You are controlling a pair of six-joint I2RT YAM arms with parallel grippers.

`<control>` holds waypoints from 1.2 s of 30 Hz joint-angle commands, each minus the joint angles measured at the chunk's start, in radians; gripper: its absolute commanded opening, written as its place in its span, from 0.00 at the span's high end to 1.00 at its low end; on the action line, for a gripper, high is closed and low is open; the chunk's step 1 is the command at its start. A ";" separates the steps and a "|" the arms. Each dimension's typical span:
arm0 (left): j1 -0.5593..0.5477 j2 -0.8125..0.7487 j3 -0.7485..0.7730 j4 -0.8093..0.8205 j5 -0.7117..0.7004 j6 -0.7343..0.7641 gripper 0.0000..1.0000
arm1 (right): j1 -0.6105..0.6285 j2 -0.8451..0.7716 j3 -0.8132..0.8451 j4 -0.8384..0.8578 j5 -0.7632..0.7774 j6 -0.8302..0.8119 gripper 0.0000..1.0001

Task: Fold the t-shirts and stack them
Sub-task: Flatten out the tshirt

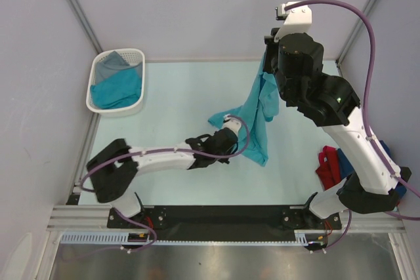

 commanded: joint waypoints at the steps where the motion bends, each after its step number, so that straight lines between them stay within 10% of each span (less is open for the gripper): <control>1: 0.005 -0.282 -0.055 -0.070 -0.123 -0.027 1.00 | -0.004 -0.024 -0.001 0.023 0.010 0.007 1.00; 10: 0.025 -0.639 0.093 -0.419 -0.353 0.006 1.00 | -0.006 -0.026 -0.022 0.016 0.016 0.027 1.00; 36: 0.180 -0.687 0.886 -0.776 -0.728 0.114 1.00 | 0.170 -0.190 -0.097 0.212 0.329 -0.169 1.00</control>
